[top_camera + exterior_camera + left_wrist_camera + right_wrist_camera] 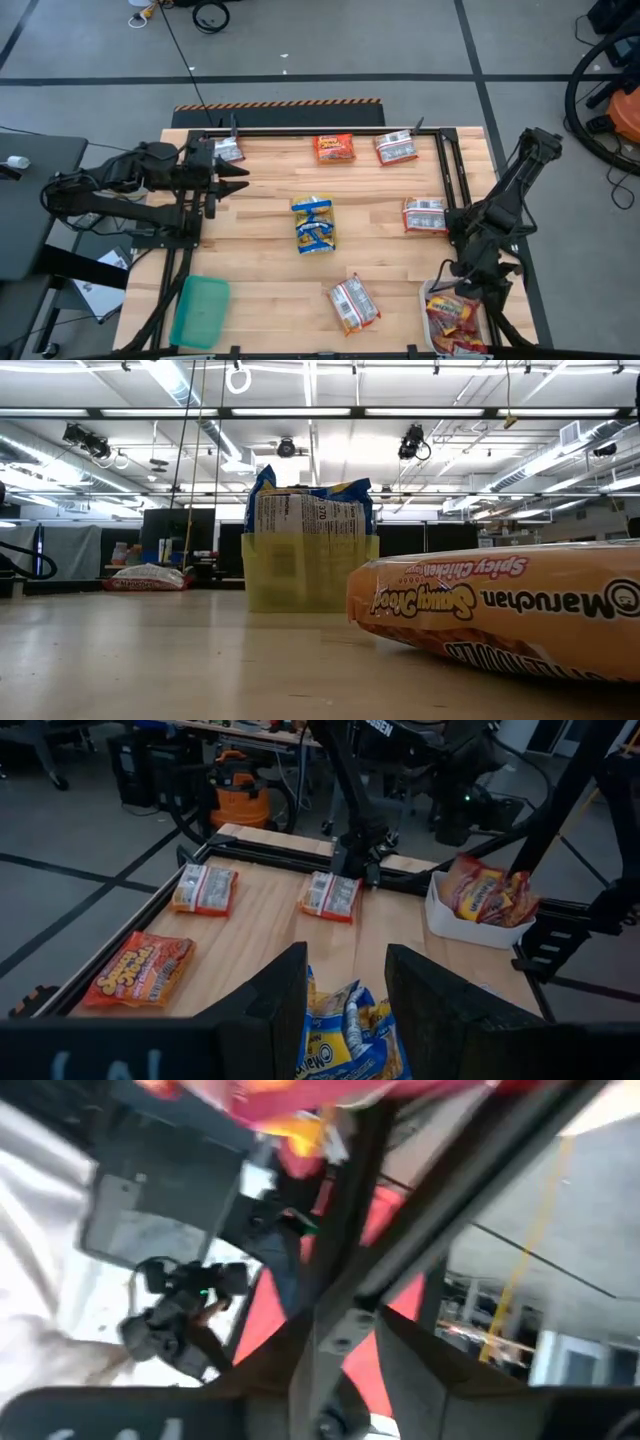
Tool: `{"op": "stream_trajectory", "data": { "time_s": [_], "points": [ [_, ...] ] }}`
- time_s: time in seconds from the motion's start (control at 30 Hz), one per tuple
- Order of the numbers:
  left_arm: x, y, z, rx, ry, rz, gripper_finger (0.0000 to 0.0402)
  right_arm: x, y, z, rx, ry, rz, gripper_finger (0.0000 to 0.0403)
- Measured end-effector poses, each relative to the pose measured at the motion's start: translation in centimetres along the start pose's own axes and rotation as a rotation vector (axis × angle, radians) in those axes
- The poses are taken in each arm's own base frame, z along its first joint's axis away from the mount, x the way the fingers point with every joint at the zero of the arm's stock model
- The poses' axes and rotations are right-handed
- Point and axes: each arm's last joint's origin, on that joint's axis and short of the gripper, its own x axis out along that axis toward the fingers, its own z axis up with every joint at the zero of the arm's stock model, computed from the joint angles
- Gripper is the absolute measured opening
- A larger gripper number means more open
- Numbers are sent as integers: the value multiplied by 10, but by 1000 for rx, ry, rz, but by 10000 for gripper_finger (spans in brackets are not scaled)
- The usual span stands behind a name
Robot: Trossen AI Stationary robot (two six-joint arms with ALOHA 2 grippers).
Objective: Sort Maruchan noodles
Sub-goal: Put the red noodle pack into the white bin
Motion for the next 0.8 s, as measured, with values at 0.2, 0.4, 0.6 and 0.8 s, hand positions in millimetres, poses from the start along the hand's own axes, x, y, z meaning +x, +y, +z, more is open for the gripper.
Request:
{"op": "stream_trajectory", "data": {
  "time_s": [0.2, 0.4, 0.6, 0.8],
  "points": [
    [16, -4, 1, 0, 11, -8, 141, -4, 10, 22, -46, -331, 180, 129],
    [39, -17, -2, 18, 43, -58, 141, -2, -1, 44, -62, -464, -28, 126],
    [42, -19, -3, -3, 55, -67, 141, -6, -3, 41, -57, -477, -92, 125],
    [42, -19, -3, -19, 54, -67, 141, -27, -22, 28, 53, -634, -370, 125]
  ]
}}
